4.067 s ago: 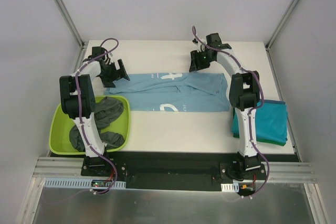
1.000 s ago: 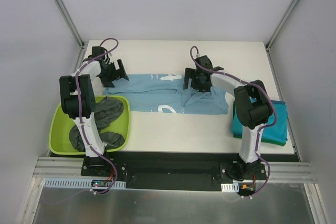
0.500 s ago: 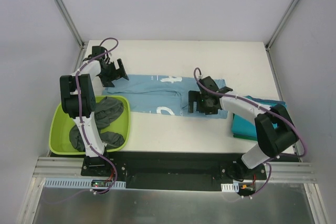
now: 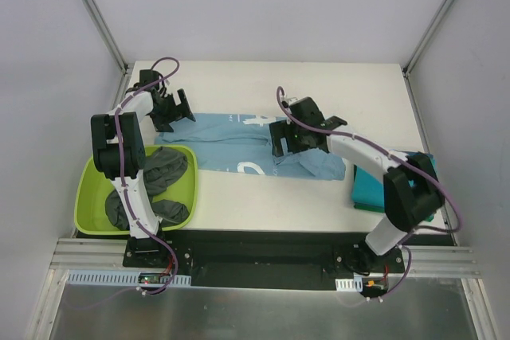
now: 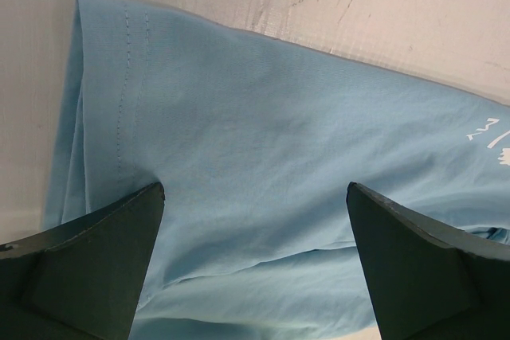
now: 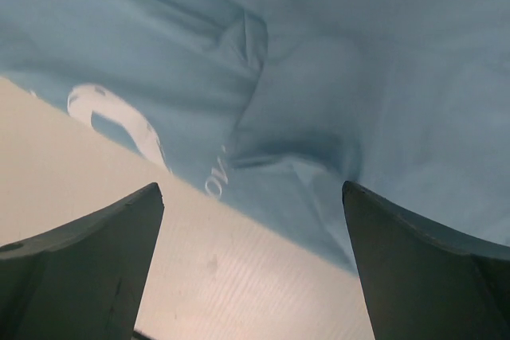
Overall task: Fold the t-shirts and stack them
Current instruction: Fold the other side of the tshirt into a rectangle
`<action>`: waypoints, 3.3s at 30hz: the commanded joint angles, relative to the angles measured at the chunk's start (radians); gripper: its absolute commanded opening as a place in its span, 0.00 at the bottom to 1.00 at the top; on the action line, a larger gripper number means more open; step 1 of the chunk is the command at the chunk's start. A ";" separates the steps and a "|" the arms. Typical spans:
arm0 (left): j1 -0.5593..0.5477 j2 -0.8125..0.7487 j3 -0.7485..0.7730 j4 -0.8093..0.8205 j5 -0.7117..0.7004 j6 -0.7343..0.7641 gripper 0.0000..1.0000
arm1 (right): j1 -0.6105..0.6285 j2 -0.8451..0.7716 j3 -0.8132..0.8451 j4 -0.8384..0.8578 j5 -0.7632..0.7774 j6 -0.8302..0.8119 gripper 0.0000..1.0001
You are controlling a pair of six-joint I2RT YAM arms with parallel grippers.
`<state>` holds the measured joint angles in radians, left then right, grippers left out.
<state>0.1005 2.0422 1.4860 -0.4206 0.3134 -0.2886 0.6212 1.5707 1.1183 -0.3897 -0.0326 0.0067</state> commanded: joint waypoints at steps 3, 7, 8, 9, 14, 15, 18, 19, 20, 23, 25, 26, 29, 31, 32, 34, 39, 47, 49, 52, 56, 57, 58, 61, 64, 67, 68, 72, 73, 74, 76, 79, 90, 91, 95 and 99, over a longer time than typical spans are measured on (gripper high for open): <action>0.021 0.042 0.014 -0.041 -0.054 0.011 0.99 | -0.054 0.230 0.173 0.066 -0.139 -0.129 0.96; 0.022 0.044 0.016 -0.044 -0.062 0.011 0.99 | -0.057 0.270 0.170 0.058 -0.219 -0.110 0.96; 0.022 0.044 0.017 -0.044 -0.062 0.011 0.99 | -0.058 0.265 0.154 0.061 -0.225 -0.103 0.96; 0.022 0.044 0.017 -0.047 -0.060 0.009 0.99 | -0.058 0.261 0.132 0.063 -0.227 -0.099 0.96; 0.024 0.044 0.020 -0.047 -0.065 0.005 0.99 | -0.052 0.216 0.043 0.054 -0.257 -0.057 0.96; 0.022 0.044 0.019 -0.046 -0.063 0.005 0.99 | -0.049 0.200 0.029 0.048 -0.265 -0.056 0.96; 0.022 0.046 0.020 -0.046 -0.066 0.002 0.99 | -0.015 0.148 -0.005 0.019 -0.266 -0.040 0.96; 0.022 0.046 0.020 -0.049 -0.063 0.002 0.99 | -0.003 0.118 -0.017 0.014 -0.268 -0.030 0.96; 0.022 0.046 0.022 -0.047 -0.062 0.000 0.99 | 0.015 0.101 -0.032 0.020 -0.276 -0.013 0.96; 0.022 0.044 0.022 -0.047 -0.062 0.000 0.99 | 0.049 0.074 -0.061 0.035 -0.352 0.061 0.96; 0.022 0.044 0.020 -0.047 -0.065 0.000 0.99 | 0.067 0.058 -0.081 0.060 -0.403 0.093 0.96; 0.024 0.044 0.020 -0.047 -0.065 0.000 0.99 | 0.074 0.049 -0.090 0.075 -0.418 0.104 0.96; 0.022 0.046 0.022 -0.049 -0.060 0.000 0.99 | 0.080 0.005 -0.095 0.088 -0.367 0.107 0.96; 0.022 0.046 0.022 -0.047 -0.059 0.000 0.99 | 0.080 -0.034 -0.094 0.086 -0.247 0.069 0.96; 0.022 0.046 0.022 -0.047 -0.059 0.000 0.99 | 0.077 -0.043 -0.084 0.075 -0.162 0.044 0.96; 0.022 0.046 0.022 -0.047 -0.054 -0.001 0.99 | 0.057 -0.029 -0.052 0.046 -0.093 0.001 0.96; 0.022 0.047 0.022 -0.047 -0.060 0.002 0.99 | -0.024 0.126 0.084 -0.087 -0.170 -0.079 0.96; 0.024 0.059 0.030 -0.049 -0.062 0.003 0.99 | -0.049 0.204 0.097 -0.138 -0.178 -0.111 0.96; 0.022 0.061 0.033 -0.055 -0.063 0.005 0.99 | -0.052 0.201 0.086 -0.164 -0.167 -0.109 0.96; 0.024 0.058 0.033 -0.055 -0.068 0.005 0.99 | -0.052 0.175 0.052 -0.193 -0.209 -0.103 0.96; 0.027 0.062 0.033 -0.055 -0.071 0.005 0.99 | -0.040 0.114 -0.003 -0.230 -0.268 -0.093 0.96; 0.025 0.062 0.034 -0.056 -0.069 0.005 0.99 | -0.031 0.088 -0.015 -0.239 -0.262 -0.093 0.96; 0.027 0.064 0.034 -0.056 -0.071 0.003 0.99 | -0.026 0.078 -0.023 -0.259 -0.262 -0.091 0.96; 0.028 0.062 0.034 -0.056 -0.069 0.003 0.99 | -0.002 0.029 -0.047 -0.296 -0.311 -0.089 0.96; 0.027 0.065 0.037 -0.058 -0.069 0.002 0.99 | 0.011 -0.023 -0.066 -0.294 -0.412 -0.089 0.96; 0.028 0.065 0.039 -0.058 -0.066 0.000 0.99 | 0.011 -0.063 -0.074 -0.275 -0.495 -0.085 0.96; 0.030 0.065 0.039 -0.057 -0.066 0.000 0.99 | 0.011 -0.069 -0.075 -0.256 -0.518 -0.082 0.96; 0.030 0.065 0.037 -0.056 -0.062 0.000 0.99 | 0.012 -0.041 -0.071 -0.157 -0.532 -0.028 0.96; 0.028 0.065 0.037 -0.056 -0.062 0.002 0.99 | 0.015 -0.029 -0.061 -0.149 -0.497 -0.039 0.96; 0.028 0.068 0.037 -0.058 -0.062 0.002 0.99 | 0.021 -0.021 -0.051 -0.152 -0.451 -0.065 0.96; 0.030 0.072 0.039 -0.060 -0.059 0.003 0.99 | 0.038 -0.002 -0.002 -0.217 -0.324 -0.149 0.96; 0.028 0.072 0.042 -0.060 -0.056 0.003 0.99 | 0.092 0.009 0.057 -0.296 -0.158 -0.249 0.96; 0.030 0.075 0.045 -0.066 -0.054 -0.001 0.99 | 0.219 0.089 0.130 -0.189 -0.148 -0.376 0.90; 0.030 0.075 0.045 -0.064 -0.057 -0.001 0.99 | 0.221 0.109 0.143 -0.190 -0.156 -0.372 0.87; 0.030 0.075 0.046 -0.067 -0.054 -0.003 0.99 | 0.219 0.187 0.190 -0.193 -0.171 -0.356 0.76; 0.030 0.078 0.048 -0.067 -0.059 -0.003 0.99 | 0.219 0.250 0.219 -0.199 -0.161 -0.323 0.65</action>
<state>0.1131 2.0731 1.5341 -0.4561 0.3042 -0.2996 0.8387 1.7794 1.2831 -0.5816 -0.1841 -0.3355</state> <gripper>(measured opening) 0.990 0.678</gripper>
